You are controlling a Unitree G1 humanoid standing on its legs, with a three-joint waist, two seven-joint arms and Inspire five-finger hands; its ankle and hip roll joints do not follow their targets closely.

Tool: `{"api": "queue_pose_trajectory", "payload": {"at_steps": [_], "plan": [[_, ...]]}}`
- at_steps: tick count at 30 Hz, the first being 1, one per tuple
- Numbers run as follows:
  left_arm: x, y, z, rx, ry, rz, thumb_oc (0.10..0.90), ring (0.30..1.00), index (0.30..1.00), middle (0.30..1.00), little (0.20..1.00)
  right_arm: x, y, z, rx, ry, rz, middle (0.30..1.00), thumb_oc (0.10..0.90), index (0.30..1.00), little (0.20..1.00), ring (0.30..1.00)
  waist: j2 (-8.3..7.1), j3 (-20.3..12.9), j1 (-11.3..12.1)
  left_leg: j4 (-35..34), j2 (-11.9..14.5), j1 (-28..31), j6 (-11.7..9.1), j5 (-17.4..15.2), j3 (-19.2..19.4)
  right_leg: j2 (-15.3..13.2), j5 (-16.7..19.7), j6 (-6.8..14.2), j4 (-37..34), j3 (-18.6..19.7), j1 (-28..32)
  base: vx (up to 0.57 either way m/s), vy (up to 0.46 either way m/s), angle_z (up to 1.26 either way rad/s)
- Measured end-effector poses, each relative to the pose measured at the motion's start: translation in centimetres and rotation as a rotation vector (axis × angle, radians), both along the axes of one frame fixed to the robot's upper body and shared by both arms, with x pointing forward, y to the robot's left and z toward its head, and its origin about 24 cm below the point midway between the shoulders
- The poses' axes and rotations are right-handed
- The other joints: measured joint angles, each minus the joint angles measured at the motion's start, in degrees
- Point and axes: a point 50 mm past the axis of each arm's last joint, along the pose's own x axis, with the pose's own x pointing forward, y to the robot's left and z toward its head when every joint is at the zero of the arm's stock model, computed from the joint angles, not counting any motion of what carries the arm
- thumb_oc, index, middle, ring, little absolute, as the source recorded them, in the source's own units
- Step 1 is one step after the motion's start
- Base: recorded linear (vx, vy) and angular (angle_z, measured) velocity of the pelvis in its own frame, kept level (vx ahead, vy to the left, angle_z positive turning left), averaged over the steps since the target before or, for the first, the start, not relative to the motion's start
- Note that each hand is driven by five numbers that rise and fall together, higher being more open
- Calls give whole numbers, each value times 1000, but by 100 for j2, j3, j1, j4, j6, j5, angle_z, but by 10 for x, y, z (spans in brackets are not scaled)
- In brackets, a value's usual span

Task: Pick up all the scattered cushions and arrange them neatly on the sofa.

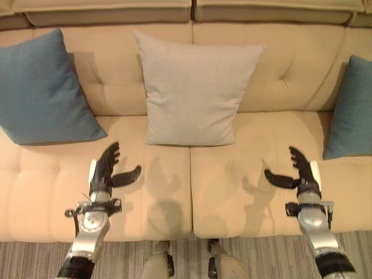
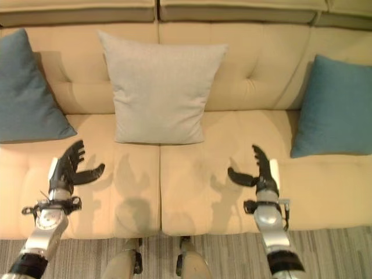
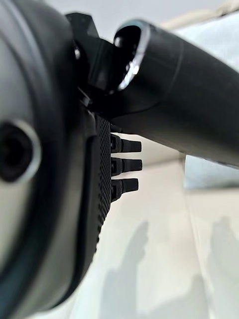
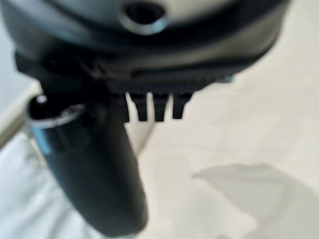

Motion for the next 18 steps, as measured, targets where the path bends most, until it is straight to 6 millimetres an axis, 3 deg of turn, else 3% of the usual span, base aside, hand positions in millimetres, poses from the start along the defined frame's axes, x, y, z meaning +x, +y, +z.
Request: {"api": "queue_pose_trajectory", "payload": {"at_steps": [2, 6, 9, 13, 18], "plan": [[-34, 0, -30, -48, 136, 22, 800, 900, 900, 900, 900, -24, 2, -25, 7, 108, 2, 900, 800, 900, 900, 900, 5, -166, 13, -10, -4, 178, 29, -55, 0, -8, -25, -28, 0, 2, 176, -5, -39, -1], [-82, -4, -77, -106, 395, 41, 800, 900, 900, 900, 900, -58, 3, -63, -12, 316, 17, 900, 800, 900, 900, 900, 55, -562, 27, -24, -19, 444, 79, -111, -3, -17, -91, -33, 0, -5, 459, -19, -26, 3], [-102, -11, -96, -78, 517, -2, 800, 900, 900, 900, 900, -71, 8, -79, -17, 402, 41, 900, 800, 900, 900, 900, 88, -675, 34, -12, -17, 689, 87, -113, -8, -10, -110, -40, -1, -11, 711, -20, -23, 1], [-129, -25, -127, -27, 719, -63, 800, 900, 900, 900, 900, -96, 27, -108, -11, 566, 129, 900, 800, 900, 900, 900, 148, -1077, 38, -27, 11, 938, 108, -194, -12, 17, -167, -66, -4, -20, 958, -33, -46, 1], [-154, -30, -146, 32, 896, -108, 800, 900, 900, 900, 900, -120, 35, -128, 10, 700, 148, 900, 800, 900, 900, 900, 164, -1252, 39, -28, 91, 1021, 108, -211, -10, 92, -182, -92, -2, -11, 1050, -36, -51, -1]]}}
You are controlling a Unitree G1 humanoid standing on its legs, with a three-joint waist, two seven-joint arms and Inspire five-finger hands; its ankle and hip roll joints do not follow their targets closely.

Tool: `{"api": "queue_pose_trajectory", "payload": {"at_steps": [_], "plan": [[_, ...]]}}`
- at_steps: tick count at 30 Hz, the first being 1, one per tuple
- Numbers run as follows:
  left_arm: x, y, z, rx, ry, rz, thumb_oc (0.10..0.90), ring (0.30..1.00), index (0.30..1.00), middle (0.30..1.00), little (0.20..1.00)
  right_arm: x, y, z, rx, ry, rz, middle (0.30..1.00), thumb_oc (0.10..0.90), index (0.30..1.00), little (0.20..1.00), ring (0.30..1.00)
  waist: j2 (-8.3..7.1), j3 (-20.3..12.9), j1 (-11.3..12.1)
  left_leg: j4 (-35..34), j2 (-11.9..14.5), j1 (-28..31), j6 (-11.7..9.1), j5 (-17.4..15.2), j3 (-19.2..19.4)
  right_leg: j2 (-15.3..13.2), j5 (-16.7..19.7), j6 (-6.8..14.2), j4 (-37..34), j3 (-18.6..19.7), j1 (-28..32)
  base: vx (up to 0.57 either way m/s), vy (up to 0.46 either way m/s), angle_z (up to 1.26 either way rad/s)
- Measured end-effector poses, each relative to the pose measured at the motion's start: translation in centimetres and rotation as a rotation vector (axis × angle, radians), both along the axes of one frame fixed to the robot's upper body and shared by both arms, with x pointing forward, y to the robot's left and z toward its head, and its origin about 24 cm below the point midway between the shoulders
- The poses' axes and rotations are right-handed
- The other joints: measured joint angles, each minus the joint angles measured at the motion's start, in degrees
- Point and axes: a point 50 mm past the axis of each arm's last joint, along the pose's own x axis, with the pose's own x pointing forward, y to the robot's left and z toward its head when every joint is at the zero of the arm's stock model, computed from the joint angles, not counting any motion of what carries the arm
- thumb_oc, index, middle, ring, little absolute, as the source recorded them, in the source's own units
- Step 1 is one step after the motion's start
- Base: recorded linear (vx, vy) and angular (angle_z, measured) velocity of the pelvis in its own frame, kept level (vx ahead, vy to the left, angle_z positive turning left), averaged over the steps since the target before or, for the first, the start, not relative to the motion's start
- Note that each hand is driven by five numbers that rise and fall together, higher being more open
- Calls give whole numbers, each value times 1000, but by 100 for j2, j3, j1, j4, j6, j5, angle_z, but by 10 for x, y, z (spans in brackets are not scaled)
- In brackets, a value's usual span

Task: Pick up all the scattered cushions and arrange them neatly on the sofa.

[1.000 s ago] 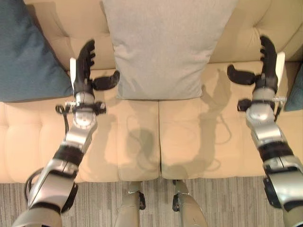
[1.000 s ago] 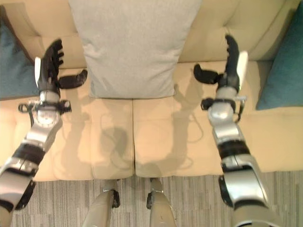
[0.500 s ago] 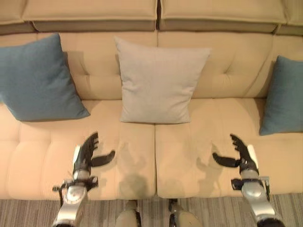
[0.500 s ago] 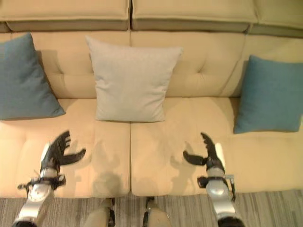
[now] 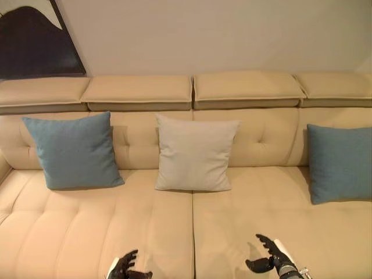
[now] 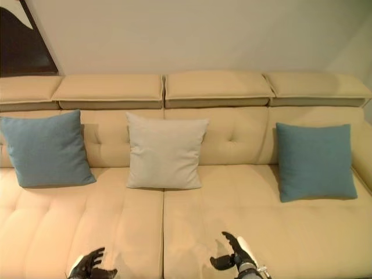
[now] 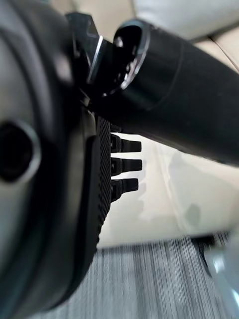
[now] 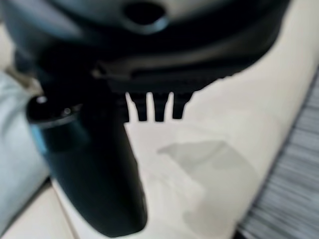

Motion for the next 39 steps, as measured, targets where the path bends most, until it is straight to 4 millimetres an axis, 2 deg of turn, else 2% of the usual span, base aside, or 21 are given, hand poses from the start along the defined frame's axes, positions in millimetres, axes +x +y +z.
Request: {"api": "queue_pose_trajectory", "payload": {"at_steps": [6, 9, 13, 14, 15, 16, 18, 20, 21, 23, 24, 25, 28, 30, 31, 32, 34, 35, 36, 38, 39], "plan": [[-6, 1, -2, 28, 27, -7, 800, 900, 900, 900, 900, -12, -1, -4, 0, 31, -11, 900, 800, 900, 900, 900, 28, -17, 10, 2, 106, -4, -8, 10, -10, 144, 4, -61, 1, -20, 31, -103, -69, 3], [1, 0, -1, 32, 9, -10, 800, 900, 900, 900, 900, -19, -5, -8, -7, 65, -33, 900, 800, 900, 900, 900, 68, -12, 6, 64, 162, -95, -74, 55, -126, 243, -34, -130, 6, -161, 66, -193, -57, 21], [19, -5, 1, 26, -31, -29, 800, 900, 900, 900, 900, -17, -11, -10, -22, 90, -56, 900, 800, 900, 900, 900, 139, 228, 88, 436, 271, -343, -193, 163, -247, 348, -117, -329, 133, -307, -41, -166, 10, 21], [20, -6, 1, 24, -31, -35, 800, 900, 900, 900, 900, -16, -13, -10, -26, 95, -61, 900, 800, 900, 900, 900, 148, 260, 117, 433, 284, -388, -352, 267, -266, 319, -123, -443, 164, -324, -103, -115, 51, 17], [29, -8, 1, 24, -37, -44, 800, 900, 900, 900, 900, -14, -13, -11, -29, 101, -67, 900, 800, 900, 900, 900, -28, 372, 105, 395, 214, -503, -812, 563, -315, 159, -52, -629, 165, -426, -231, -98, 67, 13], [31, -7, 1, 27, -36, -39, 800, 900, 900, 900, 900, -12, -12, -11, -26, 98, -67, 900, 800, 900, 900, 900, -153, 432, 109, 611, 125, -530, -873, 470, -292, 40, 79, -762, 54, -451, -191, -120, 95, 3], [31, -3, 0, 32, -29, -13, 800, 900, 900, 900, 900, -6, -9, -11, -23, 87, -69, 900, 800, 900, 900, 900, -491, 471, 62, 1810, -150, -479, -444, -359, -228, -325, 203, -736, -3, -426, -129, -64, 126, -4], [31, -5, 0, 30, -28, -15, 800, 900, 900, 900, 900, -7, -15, -9, -45, 84, -77, 900, 800, 900, 900, 900, -400, 425, -121, 2002, -44, -132, -470, -738, -191, -342, 188, -641, 1, -483, -121, -85, 192, 33], [33, -12, -1, 16, -38, -17, 800, 900, 900, 900, 900, -11, -21, -9, -61, 99, -93, 900, 800, 900, 900, 900, -143, 376, -268, 1053, 69, 410, -352, -845, -159, -193, 192, -409, 10, -491, -168, -144, 206, 35], [38, -14, 0, 11, -50, -21, 800, 900, 900, 900, 900, -17, -18, -14, -55, 135, -104, 900, 800, 900, 900, 900, -113, 363, -249, 662, 41, 563, -316, -865, -149, -209, 328, -358, 31, -473, -284, -175, 194, 6], [41, -17, 0, 8, -51, -34, 800, 900, 900, 900, 900, -14, -17, -15, -53, 142, -109, 900, 800, 900, 900, 900, -98, 389, -205, 471, 4, 588, -206, -924, -167, -221, 331, -216, 99, -456, -395, -183, 181, -9], [44, -17, 1, 13, -55, -50, 800, 900, 900, 900, 900, -15, -13, -17, -45, 148, -112, 900, 800, 900, 900, 900, -179, 422, -198, 458, -90, 578, -175, -922, -165, -324, 419, -236, 137, -438, -467, -245, 240, -11], [41, -16, -1, 25, -31, -53, 800, 900, 900, 900, 900, -13, -3, -21, -22, 157, -116, 900, 800, 900, 900, 900, -366, 474, -173, 388, -479, 468, 50, -827, -114, -682, 493, 33, 267, -288, -747, -178, 149, -11], [37, -15, -3, 28, -17, -49, 800, 900, 900, 900, 900, -10, -2, -21, -19, 160, -118, 900, 800, 900, 900, 900, -373, 490, -158, 302, -535, 457, 142, -801, -50, -796, 509, 117, 321, -200, -860, -203, 122, -18], [33, -11, -3, 40, -6, -45, 800, 900, 900, 900, 900, -10, 2, -22, -10, 164, -121, 900, 800, 900, 900, 900, -429, 518, -150, 309, -731, 389, 246, -766, 15, -933, 654, 215, 365, -117, -973, -162, 69, -14], [32, -9, -3, 45, -2, -44, 800, 900, 900, 900, 900, -9, 4, -23, -7, 165, -120, 900, 800, 900, 900, 900, -432, 533, -156, 311, -717, 355, 266, -758, 23, -972, 626, 265, 378, -108, -1012, -259, 111, -5], [34, 0, -1, 72, -2, -38, 800, 900, 900, 900, 900, -12, 10, -26, 10, 177, -128, 900, 800, 900, 900, 900, -530, 586, -160, 494, -927, 137, 430, -724, 63, -1090, 851, 206, 516, -39, -1194, -255, 119, -5], [36, 3, 0, 86, -9, -27, 800, 900, 900, 900, 900, -6, 10, -24, 14, 165, -127, 900, 800, 900, 900, 900, -494, 625, -71, 585, -842, -7, 513, -771, 157, -1077, 1079, 448, 509, 109, -1333, -135, 70, -23], [36, 3, 0, 88, -2, -25, 800, 900, 900, 900, 900, -1, 9, -23, 11, 157, -129, 900, 800, 900, 900, 900, -404, 667, -57, 508, -748, 6, 648, -747, 181, -993, 1048, 577, 626, 166, -1351, -84, 44, -24], [40, 3, 2, 89, -18, -24, 800, 900, 900, 900, 900, 0, 6, -22, 6, 158, -142, 900, 800, 900, 900, 900, -171, 688, 20, 294, -449, 79, 598, -573, 160, -643, 64, 538, 1836, 177, -1549, -38, -34, 1], [40, 8, 3, 100, -19, -23, 800, 900, 900, 900, 900, -3, 8, -24, 12, 168, -143, 900, 800, 900, 900, 900, -153, 671, 105, 237, -346, 94, 549, -514, 145, -467, -568, 535, 2672, 223, -1529, -12, -67, -1]]}}
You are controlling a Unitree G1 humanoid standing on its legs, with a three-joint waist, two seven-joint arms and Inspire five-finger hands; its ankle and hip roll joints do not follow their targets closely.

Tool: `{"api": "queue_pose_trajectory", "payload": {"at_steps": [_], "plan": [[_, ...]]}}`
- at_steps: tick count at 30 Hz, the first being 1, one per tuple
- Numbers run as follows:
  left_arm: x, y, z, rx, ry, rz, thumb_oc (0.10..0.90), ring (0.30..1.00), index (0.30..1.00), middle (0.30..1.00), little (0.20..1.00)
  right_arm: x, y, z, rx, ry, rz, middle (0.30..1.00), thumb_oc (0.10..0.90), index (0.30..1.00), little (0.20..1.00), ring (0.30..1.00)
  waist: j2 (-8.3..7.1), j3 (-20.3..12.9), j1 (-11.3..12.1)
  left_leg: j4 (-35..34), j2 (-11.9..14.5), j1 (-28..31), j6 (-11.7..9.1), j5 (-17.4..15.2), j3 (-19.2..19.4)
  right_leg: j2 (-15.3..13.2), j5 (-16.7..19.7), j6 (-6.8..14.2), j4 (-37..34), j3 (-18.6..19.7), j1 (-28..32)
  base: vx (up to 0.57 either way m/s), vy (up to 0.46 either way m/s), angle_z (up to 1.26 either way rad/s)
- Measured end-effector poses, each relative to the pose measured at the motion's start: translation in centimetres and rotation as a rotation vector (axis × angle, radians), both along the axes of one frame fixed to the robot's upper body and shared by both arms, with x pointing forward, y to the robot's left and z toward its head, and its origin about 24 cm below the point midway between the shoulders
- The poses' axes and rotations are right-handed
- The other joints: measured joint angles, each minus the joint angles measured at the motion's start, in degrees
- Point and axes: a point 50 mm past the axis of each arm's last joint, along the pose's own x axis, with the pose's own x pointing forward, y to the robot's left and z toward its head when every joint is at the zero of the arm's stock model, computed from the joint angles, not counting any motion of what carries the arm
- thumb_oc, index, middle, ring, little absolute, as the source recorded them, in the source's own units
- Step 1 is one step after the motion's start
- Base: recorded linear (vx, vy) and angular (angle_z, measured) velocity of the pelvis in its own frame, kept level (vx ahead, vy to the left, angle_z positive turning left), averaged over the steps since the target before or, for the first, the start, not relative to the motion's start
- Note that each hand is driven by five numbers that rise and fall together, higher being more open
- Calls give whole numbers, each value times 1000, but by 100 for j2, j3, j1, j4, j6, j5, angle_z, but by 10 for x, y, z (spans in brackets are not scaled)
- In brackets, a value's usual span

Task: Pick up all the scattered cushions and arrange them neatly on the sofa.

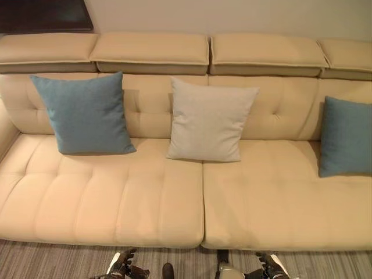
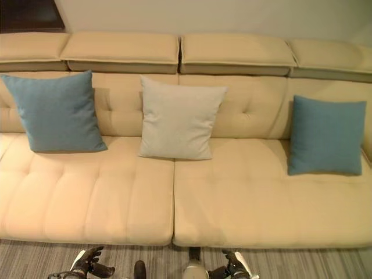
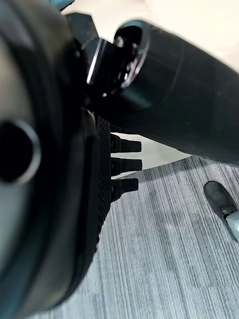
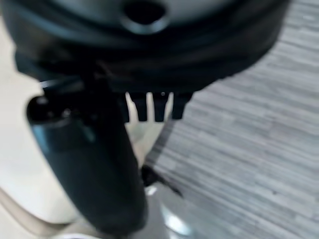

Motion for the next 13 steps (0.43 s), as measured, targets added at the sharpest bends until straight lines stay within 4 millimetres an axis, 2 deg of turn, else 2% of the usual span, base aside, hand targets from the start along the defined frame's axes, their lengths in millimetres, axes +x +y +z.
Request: {"api": "queue_pose_trajectory", "payload": {"at_steps": [1, 2, 3, 4, 5, 8, 13], "plan": [[-3, 1, 0, 4, 4, 2, 800, 900, 900, 900, 900, -3, 1, -1, 4, 7, -1, 900, 800, 900, 900, 900, -88, -104, 82, -56, 15, 8, -38, 32, 10, 56, -393, -36, 129, -44, 107, -12, -57, -6], [-3, 4, 0, 10, 3, 5, 800, 900, 900, 900, 900, -4, 1, -1, 5, 8, -2, 900, 800, 900, 900, 900, -158, -159, 146, -117, -17, 24, -77, 57, -6, 84, -565, -79, -169, -37, 277, -23, -62, -5], [-8, 5, -1, 15, 21, 10, 800, 900, 900, 900, 900, -5, -1, -1, 0, 10, -6, 900, 800, 900, 900, 900, -273, -224, 158, -155, -71, 27, -189, 136, -50, 148, -603, -480, -1075, -56, 768, -23, -62, 7], [-12, 0, -4, 1, 42, 12, 800, 900, 900, 900, 900, -1, -5, 1, -12, 1, -8, 900, 800, 900, 900, 900, -161, -221, 168, -169, 9, 40, -249, 204, -104, 267, -341, -598, -1411, -73, 953, -10, -58, 11], [-15, -3, -6, -9, 50, 14, 800, 900, 900, 900, 900, -1, -7, 2, -17, -1, -9, 900, 800, 900, 900, 900, -120, -264, 171, -187, 45, 57, -264, 210, -109, 334, -231, -649, -1669, -74, 1076, 0, 0, 0], [-23, -11, -9, -27, 71, 14, 800, 900, 900, 900, 900, 0, -6, 2, -16, -6, -7, 900, 800, 900, 900, 900, -19, -376, 182, -185, 128, 108, -310, 230, -141, 493, -58, -754, -2046, -117, 1299, -21, -37, 2], [-21, -12, -9, -27, 67, 2, 800, 900, 900, 900, 900, -3, -7, 1, -11, 1, -28, 900, 800, 900, 900, 900, -1, -482, 169, -186, 201, 118, -412, 267, -164, 602, 126, -769, -2460, -151, 1532, -14, -26, 2]]}}
